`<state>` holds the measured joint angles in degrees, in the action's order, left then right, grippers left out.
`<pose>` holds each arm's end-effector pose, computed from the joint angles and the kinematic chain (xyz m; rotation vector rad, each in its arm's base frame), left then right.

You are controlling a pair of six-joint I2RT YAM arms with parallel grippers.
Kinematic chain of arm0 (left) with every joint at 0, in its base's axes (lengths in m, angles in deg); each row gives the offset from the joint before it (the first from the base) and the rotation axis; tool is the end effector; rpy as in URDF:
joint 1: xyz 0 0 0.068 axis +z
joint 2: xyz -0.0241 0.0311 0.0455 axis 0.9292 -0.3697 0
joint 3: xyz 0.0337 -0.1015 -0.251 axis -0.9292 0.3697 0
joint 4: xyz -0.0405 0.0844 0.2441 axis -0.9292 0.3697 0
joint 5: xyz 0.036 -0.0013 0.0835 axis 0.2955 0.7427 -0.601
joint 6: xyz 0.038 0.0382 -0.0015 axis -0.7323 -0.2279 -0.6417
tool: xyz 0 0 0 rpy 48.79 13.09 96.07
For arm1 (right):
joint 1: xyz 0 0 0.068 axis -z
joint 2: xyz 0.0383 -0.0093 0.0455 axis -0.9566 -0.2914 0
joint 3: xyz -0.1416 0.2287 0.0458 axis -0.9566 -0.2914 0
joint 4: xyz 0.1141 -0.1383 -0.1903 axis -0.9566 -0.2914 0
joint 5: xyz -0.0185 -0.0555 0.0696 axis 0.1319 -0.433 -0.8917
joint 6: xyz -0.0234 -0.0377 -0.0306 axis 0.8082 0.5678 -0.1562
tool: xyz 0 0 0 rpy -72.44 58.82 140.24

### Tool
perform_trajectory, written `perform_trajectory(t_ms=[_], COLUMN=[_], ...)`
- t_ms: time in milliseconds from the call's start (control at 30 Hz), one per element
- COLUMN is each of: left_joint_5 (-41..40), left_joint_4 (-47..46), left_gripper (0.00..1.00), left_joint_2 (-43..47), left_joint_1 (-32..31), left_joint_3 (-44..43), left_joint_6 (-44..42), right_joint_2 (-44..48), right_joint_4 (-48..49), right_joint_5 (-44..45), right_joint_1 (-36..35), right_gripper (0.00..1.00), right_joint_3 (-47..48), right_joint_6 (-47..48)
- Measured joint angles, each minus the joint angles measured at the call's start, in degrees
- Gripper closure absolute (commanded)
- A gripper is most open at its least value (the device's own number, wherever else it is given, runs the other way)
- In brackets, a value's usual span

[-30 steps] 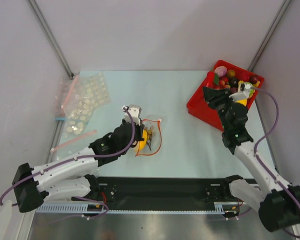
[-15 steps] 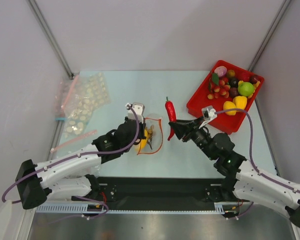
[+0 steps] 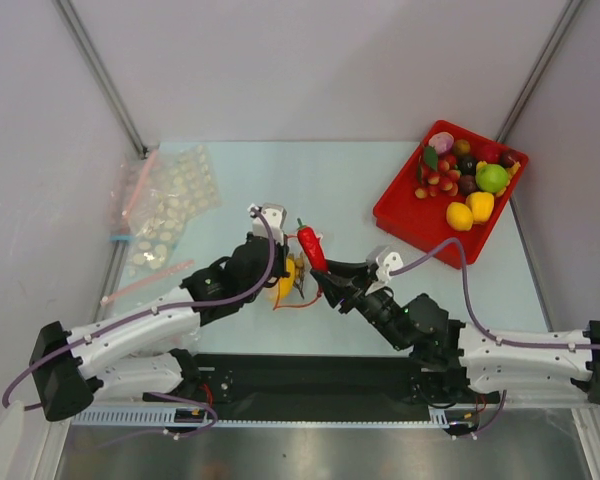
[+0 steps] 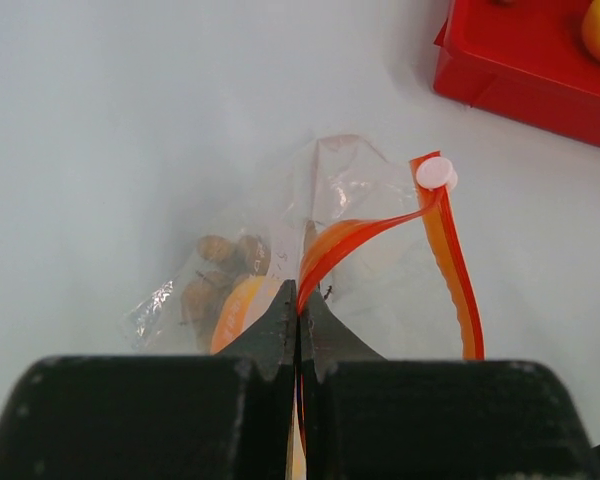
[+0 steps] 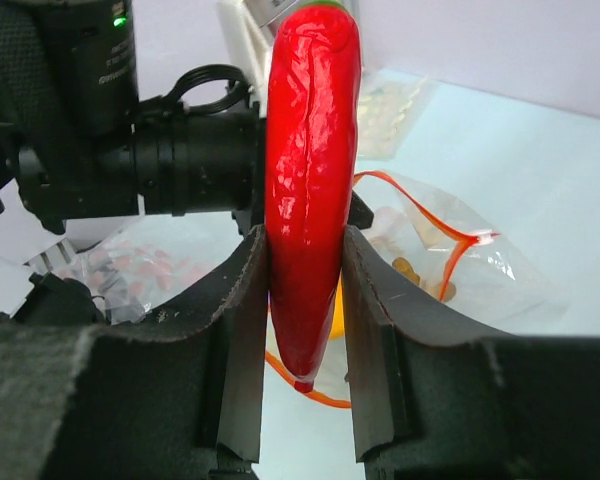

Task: Place the food in the zip-top bag and seal the zipper
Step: Place the fake vegetable in the zipper food storage bag.

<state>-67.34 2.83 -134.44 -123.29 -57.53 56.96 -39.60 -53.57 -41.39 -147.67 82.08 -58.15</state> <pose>0.1547 -0.1891 0.2942 0.2278 1.9691 -0.3357 0.0695 0.1891 0.3146 -0.4121 1.3120 0.8195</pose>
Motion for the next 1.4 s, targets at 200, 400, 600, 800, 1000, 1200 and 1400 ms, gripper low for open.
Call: perform_trajectory(t_ms=[200,400,600,800,1000,1200,1400], left_joint_5=[1.46,5.20,9.97,12.28,13.42,13.42,13.40], left_joint_4=[0.61,0.72,-0.24,-1.07,-1.27,-1.27,-1.31], left_gripper=[1.00,0.99,1.00,0.99,0.99,1.00,1.00], left_joint_2=[2.75,4.94,7.61,9.57,9.99,10.82,11.72], left_joint_1=[0.44,1.16,1.16,1.18,1.18,1.18,1.18], left_joint_3=[0.00,0.00,0.70,1.11,1.42,1.51,1.55], left_joint_6=[0.57,1.95,2.99,3.45,3.56,3.56,3.56], right_joint_2=[-4.87,-11.47,-18.45,-23.61,-25.09,-25.09,-25.09], right_joint_4=[9.55,20.83,31.10,34.58,33.73,30.01,24.11], right_joint_5=[3.91,8.04,9.55,10.47,11.30,11.69,12.57], right_joint_1=[-4.11,-4.31,-3.50,-2.99,-2.10,-1.64,-1.64], right_gripper=[0.96,0.96,0.92,0.80,0.61,0.39,0.35], right_joint_3=[-1.88,-4.85,-7.26,-7.08,-4.83,-2.54,-0.50], right_joint_6=[5.33,7.89,8.83,9.73,9.92,8.74,8.37])
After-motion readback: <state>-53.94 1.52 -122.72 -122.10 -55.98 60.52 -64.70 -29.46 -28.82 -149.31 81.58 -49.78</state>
